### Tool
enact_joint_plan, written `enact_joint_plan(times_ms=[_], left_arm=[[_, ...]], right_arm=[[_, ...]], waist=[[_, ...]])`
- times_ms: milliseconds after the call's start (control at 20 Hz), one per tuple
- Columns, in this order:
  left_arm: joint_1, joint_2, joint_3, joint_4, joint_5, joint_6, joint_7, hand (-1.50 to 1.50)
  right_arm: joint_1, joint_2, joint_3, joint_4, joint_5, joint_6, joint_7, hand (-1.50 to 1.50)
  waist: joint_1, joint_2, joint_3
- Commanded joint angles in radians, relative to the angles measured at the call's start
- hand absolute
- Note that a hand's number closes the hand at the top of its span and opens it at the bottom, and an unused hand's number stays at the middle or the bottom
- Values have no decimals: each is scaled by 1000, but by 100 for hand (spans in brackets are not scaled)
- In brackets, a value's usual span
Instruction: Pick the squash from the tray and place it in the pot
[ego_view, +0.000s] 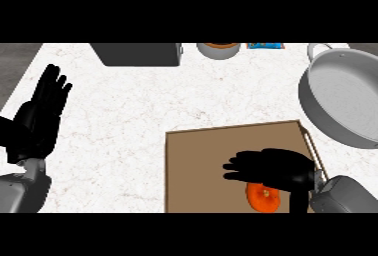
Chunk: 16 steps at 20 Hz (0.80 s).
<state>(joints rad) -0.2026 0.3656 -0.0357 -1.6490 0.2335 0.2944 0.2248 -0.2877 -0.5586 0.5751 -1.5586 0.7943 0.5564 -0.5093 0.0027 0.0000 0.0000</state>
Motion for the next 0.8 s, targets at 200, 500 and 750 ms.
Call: enact_joint_plan(times_ms=[200,500,750], left_arm=[[-8,-26,48,17,-22,-78,-1,0],[44,-63,26,-23,-58,-52,-14,0],[32,-78,49,-21,-93,-67,-14,0]], right_arm=[[15,73,-24,111,117,-7,-76,-150],[-68,92,23,171,182,-106,-213,150],[-30,115,5,191,225,-116,-249,150]], waist=[[-1,0,0],[8,1,0],[2,0,0]])
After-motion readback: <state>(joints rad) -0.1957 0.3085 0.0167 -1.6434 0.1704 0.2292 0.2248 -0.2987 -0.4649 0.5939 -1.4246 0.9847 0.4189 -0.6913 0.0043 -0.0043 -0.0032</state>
